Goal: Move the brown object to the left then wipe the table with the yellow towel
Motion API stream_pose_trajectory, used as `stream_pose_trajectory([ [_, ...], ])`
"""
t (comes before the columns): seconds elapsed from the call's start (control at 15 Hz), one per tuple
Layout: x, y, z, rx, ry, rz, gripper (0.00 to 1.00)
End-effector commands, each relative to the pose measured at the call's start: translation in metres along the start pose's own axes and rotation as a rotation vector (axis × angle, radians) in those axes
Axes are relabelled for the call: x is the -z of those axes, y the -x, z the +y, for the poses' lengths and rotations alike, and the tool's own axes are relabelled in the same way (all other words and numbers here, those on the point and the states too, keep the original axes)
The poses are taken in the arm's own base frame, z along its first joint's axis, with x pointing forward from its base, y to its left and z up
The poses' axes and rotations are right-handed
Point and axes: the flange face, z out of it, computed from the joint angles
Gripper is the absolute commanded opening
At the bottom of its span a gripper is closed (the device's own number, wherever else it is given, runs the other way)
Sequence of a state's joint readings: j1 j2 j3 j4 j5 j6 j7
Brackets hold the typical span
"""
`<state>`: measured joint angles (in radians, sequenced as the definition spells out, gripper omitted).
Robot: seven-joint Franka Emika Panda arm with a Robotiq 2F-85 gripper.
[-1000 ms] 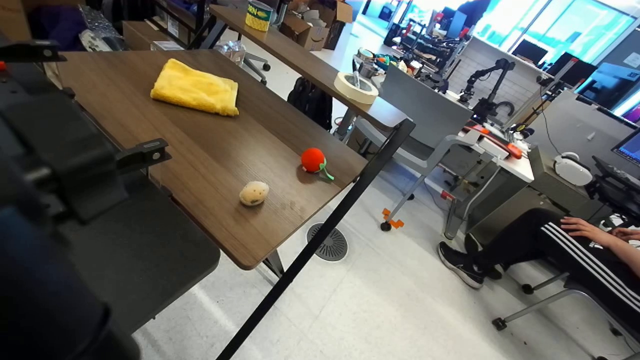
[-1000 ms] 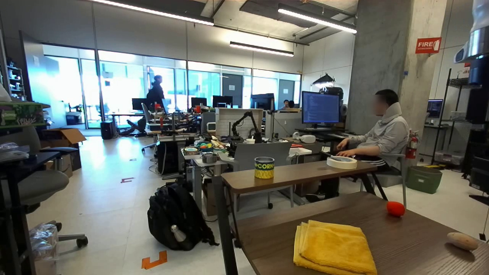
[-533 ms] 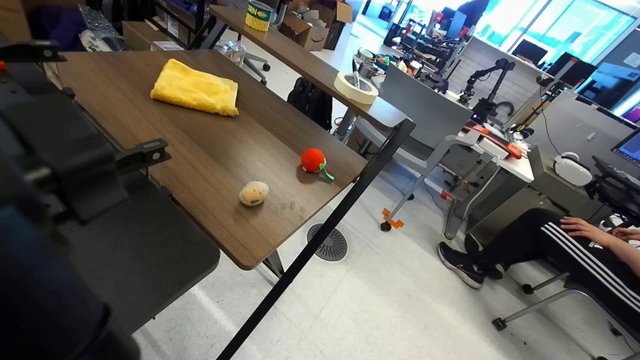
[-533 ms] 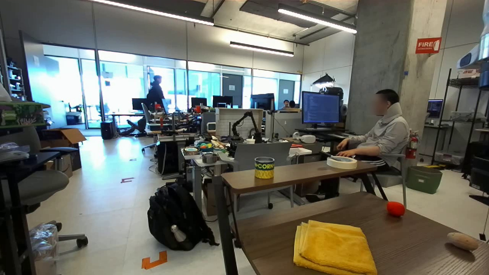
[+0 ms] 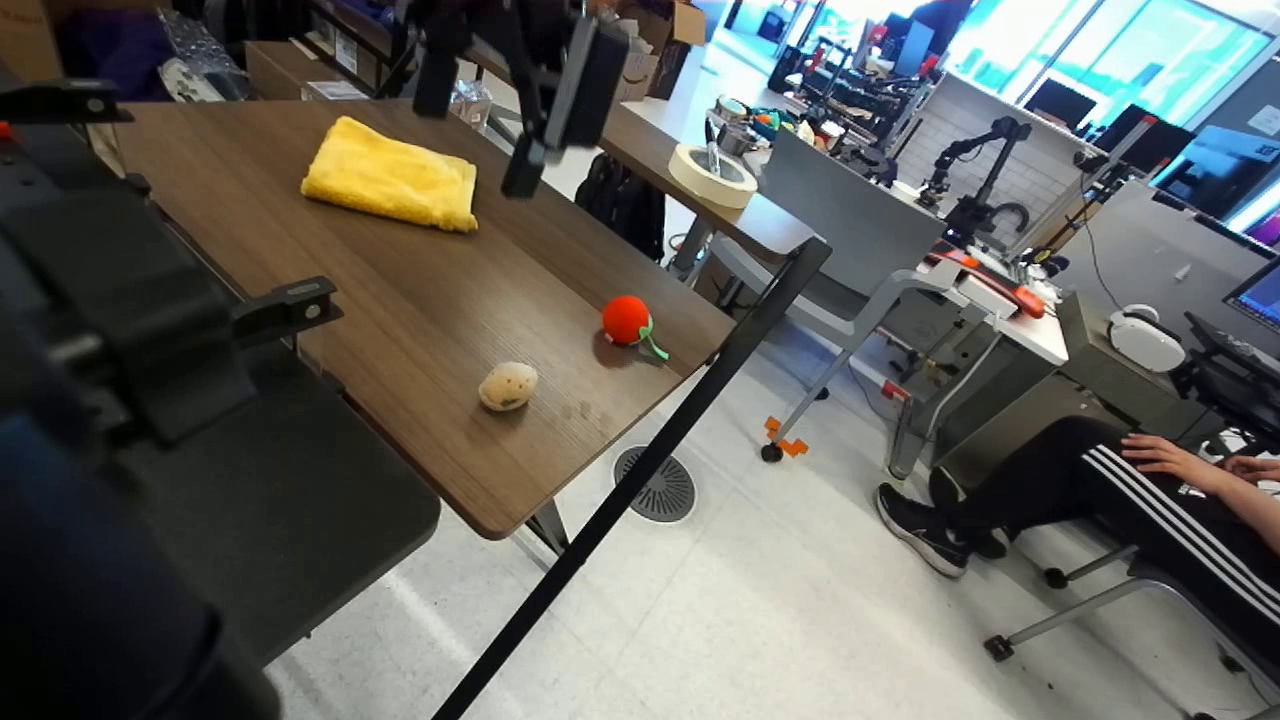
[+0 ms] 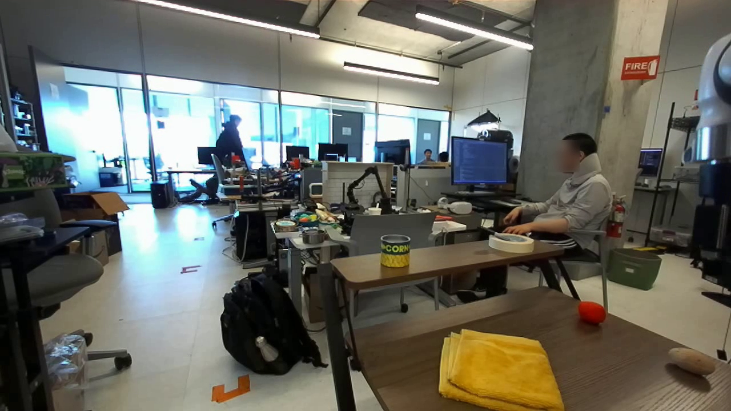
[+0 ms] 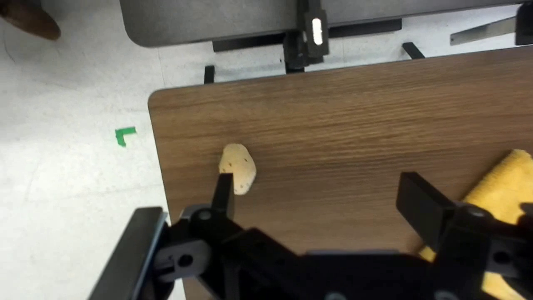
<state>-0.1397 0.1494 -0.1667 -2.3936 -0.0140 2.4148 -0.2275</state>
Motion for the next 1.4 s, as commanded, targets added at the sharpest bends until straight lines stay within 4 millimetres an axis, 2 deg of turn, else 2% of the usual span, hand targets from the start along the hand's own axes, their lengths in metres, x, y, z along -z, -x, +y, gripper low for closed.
stream_pose_trajectory([
  [0.0,-0.059,-0.030,0.054,-0.131,0.016,-0.080,1.00],
  [0.13,-0.085,-0.042,0.079,-0.197,0.017,-0.078,1.00],
  [0.33,-0.104,-0.061,0.098,-0.242,0.007,-0.022,1.00],
  [0.4,-0.098,-0.044,0.091,-0.206,0.019,-0.057,1.00],
  [0.6,-0.109,-0.056,0.098,-0.222,0.021,-0.047,1.00],
  [0.73,-0.115,-0.055,0.089,-0.199,0.017,-0.036,1.00],
  [0.93,-0.132,-0.066,0.075,-0.199,0.009,-0.078,1.00],
  [1.33,-0.159,-0.072,0.068,-0.190,0.002,-0.091,1.00],
])
